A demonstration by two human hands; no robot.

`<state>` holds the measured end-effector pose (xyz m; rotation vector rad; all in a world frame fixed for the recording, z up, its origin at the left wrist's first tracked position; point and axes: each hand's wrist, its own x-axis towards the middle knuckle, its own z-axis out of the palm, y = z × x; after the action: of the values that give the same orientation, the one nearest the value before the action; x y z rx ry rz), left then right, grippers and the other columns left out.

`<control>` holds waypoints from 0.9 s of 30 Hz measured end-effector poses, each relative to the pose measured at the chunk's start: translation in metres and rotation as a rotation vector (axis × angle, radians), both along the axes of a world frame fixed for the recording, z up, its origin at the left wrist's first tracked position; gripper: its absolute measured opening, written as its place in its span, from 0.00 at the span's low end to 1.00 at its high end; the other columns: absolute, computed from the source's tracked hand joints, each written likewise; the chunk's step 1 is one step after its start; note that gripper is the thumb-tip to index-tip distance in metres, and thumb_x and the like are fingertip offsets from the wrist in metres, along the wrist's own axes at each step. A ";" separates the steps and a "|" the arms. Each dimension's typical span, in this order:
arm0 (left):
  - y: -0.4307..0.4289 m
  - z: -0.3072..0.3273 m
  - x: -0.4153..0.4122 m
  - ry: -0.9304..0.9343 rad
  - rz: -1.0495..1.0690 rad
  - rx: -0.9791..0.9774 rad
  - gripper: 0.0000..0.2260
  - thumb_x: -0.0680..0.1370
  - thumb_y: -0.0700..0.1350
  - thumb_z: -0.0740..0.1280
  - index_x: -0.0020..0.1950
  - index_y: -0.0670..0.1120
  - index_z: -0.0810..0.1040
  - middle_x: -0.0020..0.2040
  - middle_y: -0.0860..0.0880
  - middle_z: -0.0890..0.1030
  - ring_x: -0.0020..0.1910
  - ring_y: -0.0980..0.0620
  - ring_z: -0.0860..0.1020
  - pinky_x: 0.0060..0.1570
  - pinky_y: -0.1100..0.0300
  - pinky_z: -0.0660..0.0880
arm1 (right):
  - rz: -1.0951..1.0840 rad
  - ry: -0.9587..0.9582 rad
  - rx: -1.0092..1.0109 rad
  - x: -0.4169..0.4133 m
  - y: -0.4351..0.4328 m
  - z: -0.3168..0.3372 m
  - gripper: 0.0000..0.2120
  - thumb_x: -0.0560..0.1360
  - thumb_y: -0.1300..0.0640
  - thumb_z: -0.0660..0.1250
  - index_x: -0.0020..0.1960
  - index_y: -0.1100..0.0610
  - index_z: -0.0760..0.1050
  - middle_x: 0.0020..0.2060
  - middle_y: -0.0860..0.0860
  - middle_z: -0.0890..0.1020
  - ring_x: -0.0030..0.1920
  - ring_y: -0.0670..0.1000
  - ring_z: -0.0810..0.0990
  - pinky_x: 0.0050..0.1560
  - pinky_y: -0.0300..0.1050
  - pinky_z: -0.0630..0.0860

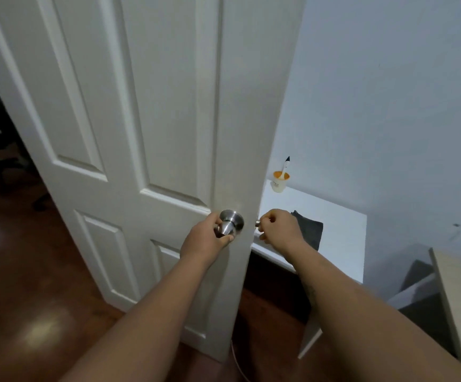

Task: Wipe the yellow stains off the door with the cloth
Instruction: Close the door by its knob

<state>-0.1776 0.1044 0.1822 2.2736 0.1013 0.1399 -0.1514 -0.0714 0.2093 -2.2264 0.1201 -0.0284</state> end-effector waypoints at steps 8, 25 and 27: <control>0.037 0.006 -0.069 0.065 0.021 0.023 0.14 0.71 0.49 0.76 0.51 0.49 0.74 0.48 0.51 0.81 0.49 0.48 0.79 0.52 0.52 0.76 | 0.222 0.099 0.130 -0.032 0.018 0.024 0.16 0.78 0.70 0.55 0.56 0.60 0.79 0.48 0.60 0.82 0.42 0.53 0.80 0.51 0.51 0.79; 0.138 0.017 -0.207 0.127 0.056 -0.021 0.18 0.68 0.51 0.79 0.52 0.49 0.76 0.50 0.48 0.80 0.44 0.54 0.76 0.40 0.62 0.70 | 0.789 -0.051 -0.500 -0.126 0.108 0.024 0.13 0.77 0.63 0.66 0.60 0.57 0.78 0.58 0.53 0.81 0.57 0.53 0.78 0.57 0.41 0.72; 0.154 0.018 -0.224 0.128 0.096 -0.031 0.18 0.69 0.51 0.78 0.51 0.47 0.76 0.48 0.46 0.80 0.41 0.53 0.75 0.39 0.61 0.70 | 0.814 -0.091 -0.570 -0.134 0.129 0.019 0.11 0.75 0.63 0.68 0.56 0.58 0.79 0.54 0.55 0.82 0.54 0.56 0.80 0.58 0.51 0.77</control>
<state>-0.4015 0.2582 0.2001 2.2461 0.2787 0.0428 -0.2857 0.0575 0.2287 -2.6626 -0.9482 0.3147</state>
